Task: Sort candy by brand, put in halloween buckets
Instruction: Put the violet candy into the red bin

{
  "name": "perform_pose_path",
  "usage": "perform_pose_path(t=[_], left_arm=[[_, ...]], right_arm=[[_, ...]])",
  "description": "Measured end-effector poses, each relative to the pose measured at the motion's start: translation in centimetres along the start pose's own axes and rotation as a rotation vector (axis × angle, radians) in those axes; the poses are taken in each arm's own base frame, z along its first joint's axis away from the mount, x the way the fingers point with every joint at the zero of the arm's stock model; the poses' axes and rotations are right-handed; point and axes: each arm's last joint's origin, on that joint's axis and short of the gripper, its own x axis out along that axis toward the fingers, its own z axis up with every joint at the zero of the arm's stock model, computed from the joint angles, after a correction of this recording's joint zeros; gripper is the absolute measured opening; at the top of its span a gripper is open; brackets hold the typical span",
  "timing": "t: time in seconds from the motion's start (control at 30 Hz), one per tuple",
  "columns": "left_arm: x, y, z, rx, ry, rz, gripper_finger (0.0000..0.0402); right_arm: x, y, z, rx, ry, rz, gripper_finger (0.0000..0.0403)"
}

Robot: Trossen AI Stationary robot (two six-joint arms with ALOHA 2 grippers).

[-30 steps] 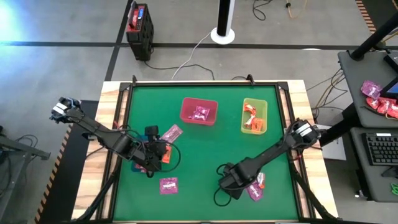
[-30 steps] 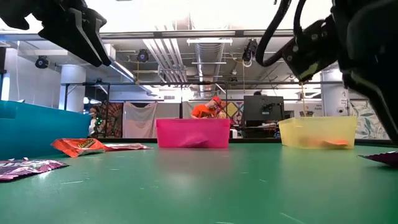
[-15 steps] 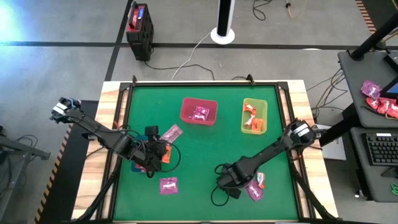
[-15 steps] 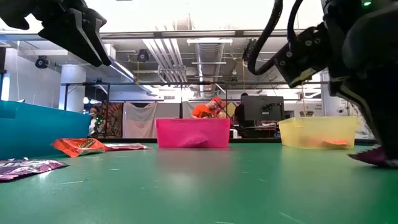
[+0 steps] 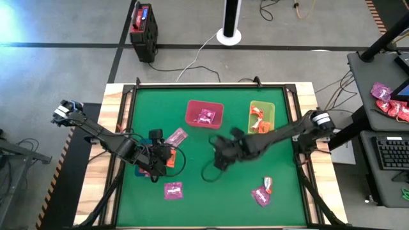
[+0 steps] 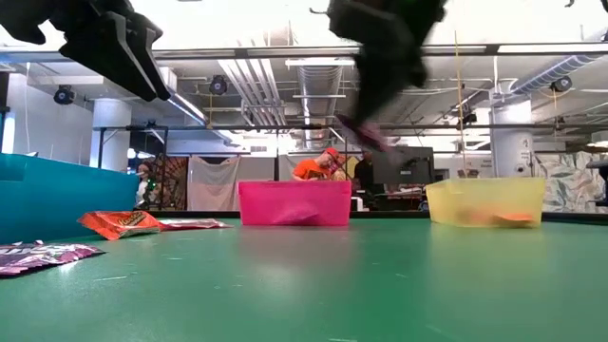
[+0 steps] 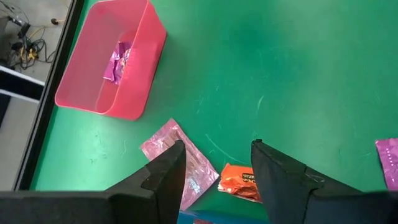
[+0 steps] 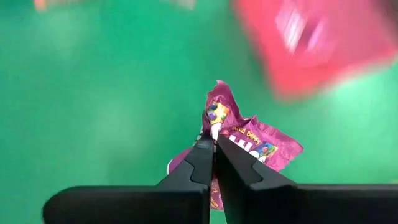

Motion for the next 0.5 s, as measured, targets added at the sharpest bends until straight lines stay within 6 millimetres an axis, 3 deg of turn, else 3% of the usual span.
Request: perform_pose_path(t=[0.23,0.37,0.5], left_arm=[[0.0,-0.1,0.0,-0.062,0.008,-0.017,0.0165],[-0.1,-0.2,-0.2,-0.125,0.030,-0.056,0.0165],[-0.3,-0.6,-0.3,-0.161,0.037,-0.072,0.0165]], right_arm=[[3.1,-4.1,7.0,0.000,-0.392,-0.042,0.0009],[6.6,-7.0,8.6,0.020,-0.419,-0.118,0.0011],[9.3,-9.4,8.8,0.082,-0.359,-0.094,0.0023]])
